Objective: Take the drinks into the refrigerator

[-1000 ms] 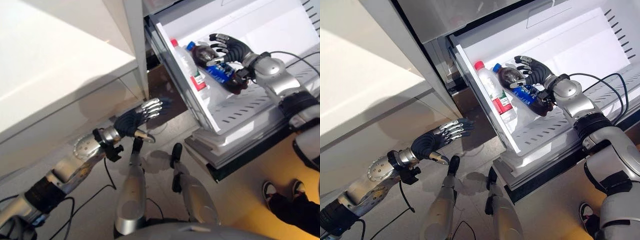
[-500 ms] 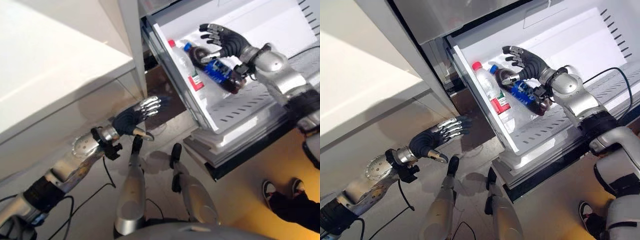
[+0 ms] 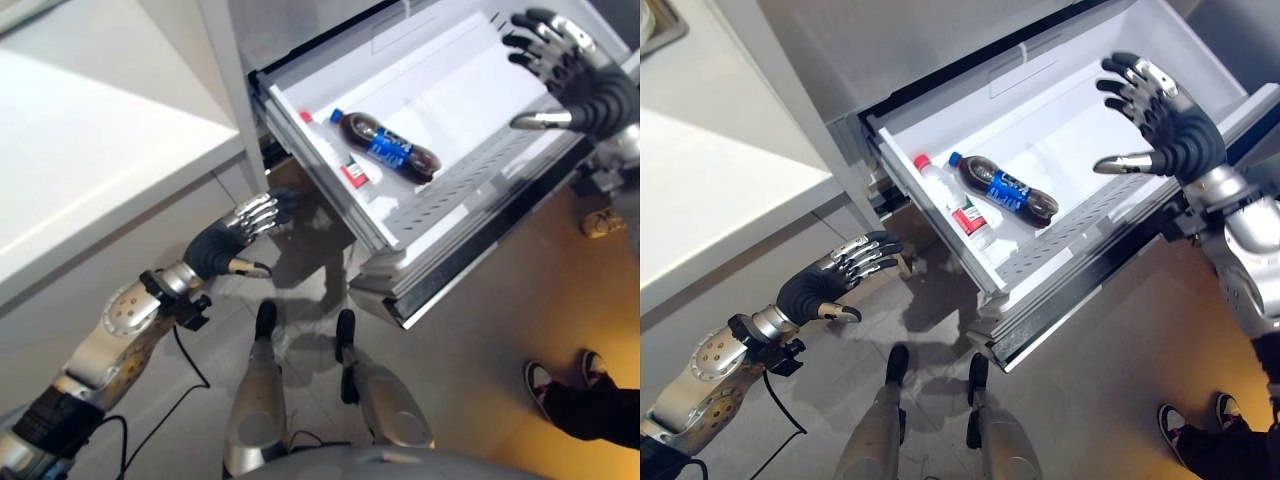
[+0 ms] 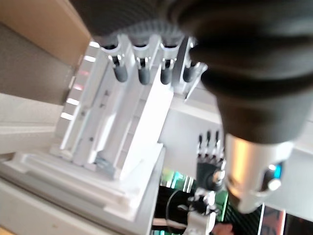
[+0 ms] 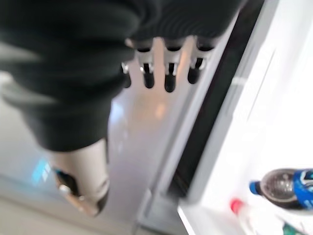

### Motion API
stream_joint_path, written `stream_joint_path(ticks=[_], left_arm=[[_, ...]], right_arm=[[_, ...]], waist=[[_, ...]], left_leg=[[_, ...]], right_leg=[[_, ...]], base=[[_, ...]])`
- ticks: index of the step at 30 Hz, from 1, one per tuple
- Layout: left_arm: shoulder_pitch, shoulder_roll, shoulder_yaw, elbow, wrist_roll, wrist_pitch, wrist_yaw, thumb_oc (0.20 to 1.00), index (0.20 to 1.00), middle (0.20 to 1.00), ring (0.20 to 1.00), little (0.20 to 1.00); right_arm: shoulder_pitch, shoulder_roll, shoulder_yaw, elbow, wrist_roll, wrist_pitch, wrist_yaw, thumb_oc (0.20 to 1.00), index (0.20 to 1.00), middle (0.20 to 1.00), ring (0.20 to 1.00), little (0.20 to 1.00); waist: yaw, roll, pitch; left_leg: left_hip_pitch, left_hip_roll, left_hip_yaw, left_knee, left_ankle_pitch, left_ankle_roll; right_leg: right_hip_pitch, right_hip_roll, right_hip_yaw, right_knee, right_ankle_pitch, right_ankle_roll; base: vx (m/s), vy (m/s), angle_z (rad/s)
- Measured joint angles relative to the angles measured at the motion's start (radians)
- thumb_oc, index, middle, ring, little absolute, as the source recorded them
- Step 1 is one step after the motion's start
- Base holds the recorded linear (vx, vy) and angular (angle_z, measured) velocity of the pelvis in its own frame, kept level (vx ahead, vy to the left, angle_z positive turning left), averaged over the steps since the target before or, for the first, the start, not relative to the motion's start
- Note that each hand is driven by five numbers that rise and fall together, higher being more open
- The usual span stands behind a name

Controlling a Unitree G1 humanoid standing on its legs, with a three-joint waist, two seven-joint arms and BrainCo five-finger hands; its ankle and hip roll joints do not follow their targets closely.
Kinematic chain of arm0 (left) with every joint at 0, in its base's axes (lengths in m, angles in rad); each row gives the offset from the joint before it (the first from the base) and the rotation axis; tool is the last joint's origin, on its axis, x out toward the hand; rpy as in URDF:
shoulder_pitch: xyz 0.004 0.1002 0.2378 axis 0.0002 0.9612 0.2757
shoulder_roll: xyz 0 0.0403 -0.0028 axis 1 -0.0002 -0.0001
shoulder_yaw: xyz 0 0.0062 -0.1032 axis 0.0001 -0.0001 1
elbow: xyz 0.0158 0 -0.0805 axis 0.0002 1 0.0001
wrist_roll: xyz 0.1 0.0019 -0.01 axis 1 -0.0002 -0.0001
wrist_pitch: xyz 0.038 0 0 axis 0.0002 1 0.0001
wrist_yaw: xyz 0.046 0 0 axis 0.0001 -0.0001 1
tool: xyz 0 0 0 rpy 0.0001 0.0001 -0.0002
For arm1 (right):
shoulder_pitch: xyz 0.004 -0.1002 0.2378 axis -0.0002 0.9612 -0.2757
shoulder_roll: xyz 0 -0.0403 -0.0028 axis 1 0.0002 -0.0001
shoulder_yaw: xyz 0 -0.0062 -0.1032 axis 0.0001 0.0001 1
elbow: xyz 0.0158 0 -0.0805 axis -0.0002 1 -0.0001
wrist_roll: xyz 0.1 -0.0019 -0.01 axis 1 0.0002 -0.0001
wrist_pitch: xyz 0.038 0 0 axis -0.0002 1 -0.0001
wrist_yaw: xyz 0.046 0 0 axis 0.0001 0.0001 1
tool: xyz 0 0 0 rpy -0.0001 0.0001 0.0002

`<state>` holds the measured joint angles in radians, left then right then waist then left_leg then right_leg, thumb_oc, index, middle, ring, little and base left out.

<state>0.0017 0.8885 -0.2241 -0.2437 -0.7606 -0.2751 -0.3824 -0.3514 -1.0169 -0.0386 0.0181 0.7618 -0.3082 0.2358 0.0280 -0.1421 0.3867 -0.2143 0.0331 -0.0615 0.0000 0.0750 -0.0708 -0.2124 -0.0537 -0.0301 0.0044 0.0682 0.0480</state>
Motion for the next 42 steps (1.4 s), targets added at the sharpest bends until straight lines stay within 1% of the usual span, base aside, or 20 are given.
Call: stream_joint_path(ticks=[1,2,4,5,6,7,9,10,11,14,15,18,22,25,26,27,30,34,36,42], left_arm=[[0.011,-0.023,0.021,-0.001,0.003,-0.002,-0.003,1.0,1.0,1.0,1.0,1.0],[0.044,-0.05,0.037,0.009,0.003,-0.006,0.0,1.0,1.0,1.0,1.0,1.0],[0.077,-0.064,0.057,0.01,0.011,-0.005,-0.002,1.0,1.0,1.0,1.0,1.0],[0.114,-0.103,0.092,0.013,0.022,-0.006,-0.003,1.0,1.0,1.0,1.0,1.0],[0.127,-0.122,0.106,0.016,0.022,-0.012,0.0,1.0,1.0,1.0,1.0,1.0],[0.143,-0.138,0.113,0.037,0.028,-0.017,-0.002,1.0,1.0,1.0,1.0,1.0],[0.176,-0.156,0.139,0.041,0.033,-0.026,-0.001,1.0,1.0,1.0,1.0,1.0],[0.183,-0.178,0.155,0.045,0.04,-0.028,-0.002,1.0,1.0,1.0,1.0,1.0],[0.199,-0.196,0.167,0.054,0.04,-0.033,-0.001,1.0,1.0,1.0,1.0,1.0],[0.214,-0.24,0.17,0.081,0.042,-0.037,0.001,1.0,1.0,1.0,1.0,1.0],[0.219,-0.247,0.171,0.082,0.043,-0.038,0.001,1.0,1.0,1.0,1.0,1.0],[0.244,-0.293,0.211,0.11,0.081,-0.045,0.007,1.0,1.0,1.0,1.0,1.0],[0.249,-0.306,0.22,0.114,0.083,-0.047,0.013,1.0,1.0,1.0,1.0,1.0],[0.249,-0.323,0.236,0.116,0.099,-0.05,0.019,1.0,1.0,1.0,1.0,1.0],[0.249,-0.323,0.241,0.116,0.105,-0.058,0.019,1.0,1.0,1.0,1.0,1.0],[0.245,-0.323,0.245,0.115,0.111,-0.065,0.02,1.0,1.0,1.0,1.0,1.0],[0.244,-0.324,0.245,0.115,0.119,-0.066,0.021,1.0,1.0,1.0,1.0,1.0],[0.221,-0.325,0.24,0.115,0.119,-0.066,0.031,1.0,1.0,1.0,1.0,1.0],[0.203,-0.327,0.225,0.114,0.118,-0.066,0.035,1.0,1.0,1.0,1.0,1.0],[0.179,-0.328,0.204,0.105,0.118,-0.079,0.061,1.0,1.0,1.0,1.0,1.0]], right_arm=[[0.043,0.036,-0.045,-0.019,-0.001,-0.004,0.0,1.0,1.0,1.0,1.0,1.0],[0.107,0.087,-0.079,-0.026,0.0,-0.026,-0.009,1.0,1.0,1.0,1.0,1.0],[0.168,0.111,-0.093,-0.046,-0.004,-0.027,-0.011,1.0,1.0,1.0,1.0,1.0],[0.254,0.155,-0.146,-0.09,-0.016,-0.029,-0.002,1.0,1.0,1.0,1.0,1.0],[0.279,0.185,-0.157,-0.095,-0.02,-0.038,-0.004,1.0,1.0,1.0,1.0,1.0],[0.338,0.208,-0.178,-0.091,-0.046,-0.042,-0.004,1.0,1.0,1.0,1.0,1.0],[0.416,0.234,-0.205,-0.087,-0.077,-0.043,-0.007,1.0,1.0,1.0,1.0,1.0],[0.438,0.284,-0.239,-0.082,-0.105,-0.05,-0.007,1.0,1.0,1.0,1.0,1.0],[0.456,0.316,-0.24,-0.065,-0.116,-0.053,-0.017,1.0,1.0,1.0,1.0,1.0],[0.511,0.377,-0.237,0.003,-0.155,-0.058,-0.023,1.0,1.0,1.0,1.0,1.0],[0.531,0.386,-0.236,0.012,-0.163,-0.059,-0.022,1.0,1.0,1.0,1.0,1.0],[0.566,0.461,-0.221,0.12,-0.203,-0.056,-0.018,1.0,1.0,1.0,1.0,1.0],[0.591,0.494,-0.187,0.186,-0.24,-0.056,-0.01,1.0,1.0,1.0,1.0,1.0],[0.59,0.493,-0.146,0.224,-0.281,-0.051,-0.004,1.0,1.0,1.0,1.0,1.0],[0.586,0.493,-0.12,0.25,-0.289,-0.049,-0.002,0.52,0.52,0.52,0.52,0.52],[0.58,0.492,-0.099,0.275,-0.308,-0.047,-0.003,0.2,0.2,0.2,0.2,0.2],[0.565,0.486,-0.043,0.342,-0.368,-0.035,-0.005,0.2,0.2,0.2,0.2,0.2],[0.501,0.475,0.081,0.456,-0.437,-0.019,-0.024,0.2,0.2,0.2,0.2,0.2],[0.482,0.475,0.099,0.478,-0.449,-0.016,-0.029,0.2,0.2,0.2,0.2,0.2],[0.4,0.459,0.152,0.504,-0.487,-0.014,-0.055,0.2,0.2,0.2,0.2,0.2]], waist=[[0.007,0.002,-0.011],[-0.01,0.007,-0.037],[-0.015,0.016,-0.057],[-0.029,0.023,-0.08],[-0.03,0.027,-0.093],[-0.044,0.036,-0.108],[-0.05,0.045,-0.135],[-0.059,0.052,-0.154],[-0.072,0.058,-0.17],[-0.075,0.07,-0.192],[-0.076,0.073,-0.194],[-0.088,0.08,-0.202],[-0.095,0.081,-0.203],[-0.093,0.084,-0.206],[-0.093,0.083,-0.211],[-0.093,0.084,-0.213],[-0.091,0.086,-0.214],[-0.086,0.09,-0.213],[-0.067,0.102,-0.206],[-0.057,0.132,-0.172]], left_leg=[[0.007,0.001,0.005,-0.007,0.0,0.001],[0.022,0.0,0.014,-0.011,-0.005,0.002],[0.036,0.0,0.024,-0.014,-0.009,0.005],[0.053,0.0,0.039,-0.019,-0.015,0.006],[0.059,0.0,0.039,-0.023,-0.015,0.006],[0.08,0.001,0.047,-0.03,-0.017,0.007],[0.099,0.004,0.063,-0.045,-0.021,0.009],[0.101,0.005,0.062,-0.052,-0.021,0.009],[0.104,0.006,0.064,-0.058,-0.02,0.009],[0.125,0.009,0.077,-0.072,-0.019,0.008],[0.13,0.01,0.079,-0.075,-0.019,0.008],[0.151,0.014,0.089,-0.088,-0.019,0.007],[0.154,0.014,0.093,-0.087,-0.019,0.007],[0.171,0.014,0.108,-0.088,-0.022,0.006],[0.173,0.015,0.112,-0.088,-0.022,0.006],[0.173,0.015,0.113,-0.088,-0.022,0.006],[0.172,0.015,0.113,-0.088,-0.022,0.006],[0.151,0.016,0.107,-0.088,-0.019,0.007],[0.138,0.016,0.096,-0.087,-0.015,0.007],[0.097,0.018,0.056,-0.08,-0.005,0.002]], right_leg=[[0.002,0.0,0.007,-0.001,0.0,0.0],[0.007,0.001,0.022,-0.003,0.001,0.002],[0.016,0.001,0.031,-0.005,0.001,0.004],[0.021,0.002,0.051,-0.005,0.001,0.005],[0.027,0.002,0.052,-0.009,0.001,0.006],[0.04,0.002,0.058,-0.01,-0.002,0.009],[0.042,0.004,0.066,-0.012,-0.002,0.01],[0.044,0.005,0.066,-0.019,-0.002,0.01],[0.044,0.006,0.068,-0.021,0.0,0.009],[0.059,0.009,0.077,-0.033,0.004,0.008],[0.061,0.01,0.078,-0.035,0.004,0.008],[0.074,0.014,0.08,-0.04,0.006,0.005],[0.077,0.014,0.08,-0.041,0.007,0.006],[0.087,0.014,0.084,-0.042,0.008,0.005],[0.088,0.014,0.088,-0.044,0.009,0.005],[0.088,0.014,0.09,-0.046,0.011,0.005],[0.087,0.015,0.09,-0.047,0.014,0.005],[0.07,0.014,0.086,-0.049,0.016,0.006],[0.063,0.013,0.074,-0.05,0.018,0.005],[0.046,0.014,0.038,-0.053,0.021,0.0]], base=[[0.06,0.046,-0.36],[0.07,0.044,-0.27],[0.09,0.036,-0.26],[0.08,0.03,-0.26],[0.06,0.017,-0.26],[0.08,0.023,-0.16],[0.07,0.026,-0.28],[0.05,0.014,-0.2],[0.04,0.006,-0.06],[0.03,0.006,-0.1],[0.04,0.006,-0.11],[0.04,0.001,-0.08],[0.0,0.002,-0.03],[0.01,-0.002,-0.13],[0.0,-0.003,-0.07],[-0.01,-0.001,-0.06],[-0.02,-0.005,0.0],[-0.04,-0.016,0.03],[-0.05,-0.022,0.17],[-0.02,-0.031,0.18]])
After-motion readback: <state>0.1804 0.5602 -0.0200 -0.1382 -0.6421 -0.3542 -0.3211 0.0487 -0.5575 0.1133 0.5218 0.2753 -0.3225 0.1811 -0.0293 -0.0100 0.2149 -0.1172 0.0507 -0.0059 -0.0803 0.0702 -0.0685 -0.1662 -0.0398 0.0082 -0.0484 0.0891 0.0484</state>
